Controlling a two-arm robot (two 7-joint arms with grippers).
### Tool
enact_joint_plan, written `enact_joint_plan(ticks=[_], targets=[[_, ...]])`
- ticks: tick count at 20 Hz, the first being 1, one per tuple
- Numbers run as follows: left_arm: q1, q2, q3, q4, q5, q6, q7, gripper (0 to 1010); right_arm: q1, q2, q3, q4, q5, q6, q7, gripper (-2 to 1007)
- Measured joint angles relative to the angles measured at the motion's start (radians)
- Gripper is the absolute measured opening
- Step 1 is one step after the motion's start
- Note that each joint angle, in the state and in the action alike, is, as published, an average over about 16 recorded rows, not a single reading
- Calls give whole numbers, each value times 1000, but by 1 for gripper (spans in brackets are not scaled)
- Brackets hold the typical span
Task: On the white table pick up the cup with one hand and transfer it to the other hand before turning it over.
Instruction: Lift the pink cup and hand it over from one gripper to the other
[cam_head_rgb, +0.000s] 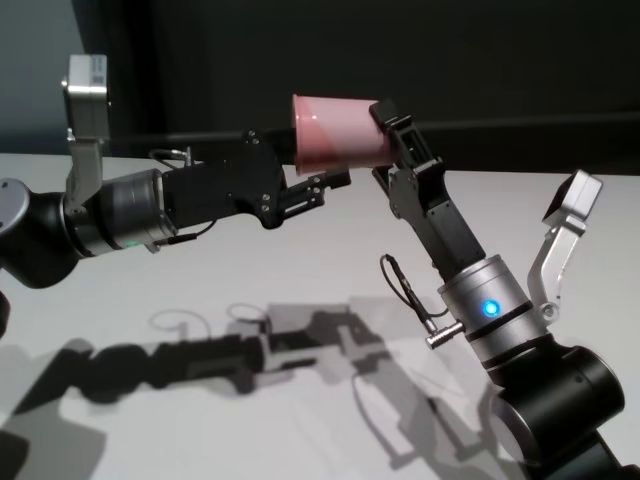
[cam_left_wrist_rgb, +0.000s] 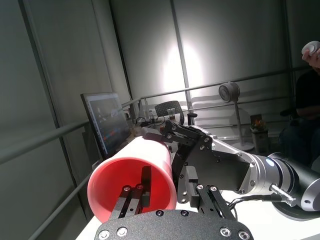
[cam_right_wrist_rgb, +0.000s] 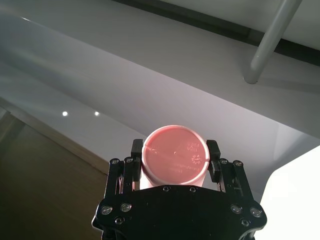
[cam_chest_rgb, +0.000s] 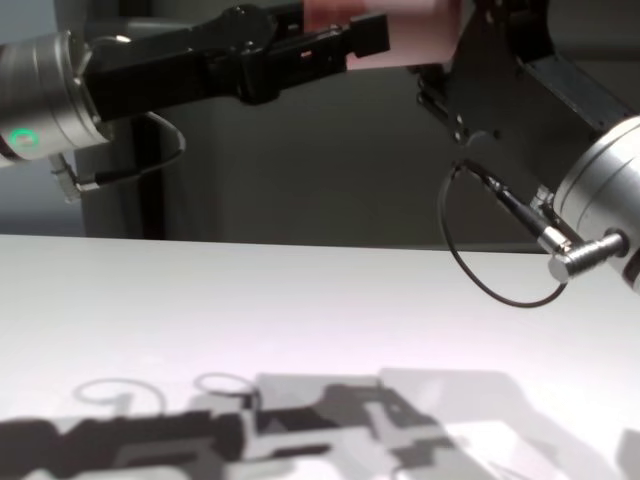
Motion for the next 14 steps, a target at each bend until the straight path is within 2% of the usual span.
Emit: enact_joint_plan(ticks=[7, 14], targets=[[4, 10, 0, -11, 0, 3, -1, 661, 0, 0, 0, 0, 0, 0, 0, 736], [26, 46, -9, -53, 4, 11, 23, 880, 0, 0, 0, 0, 0, 0, 0, 736]])
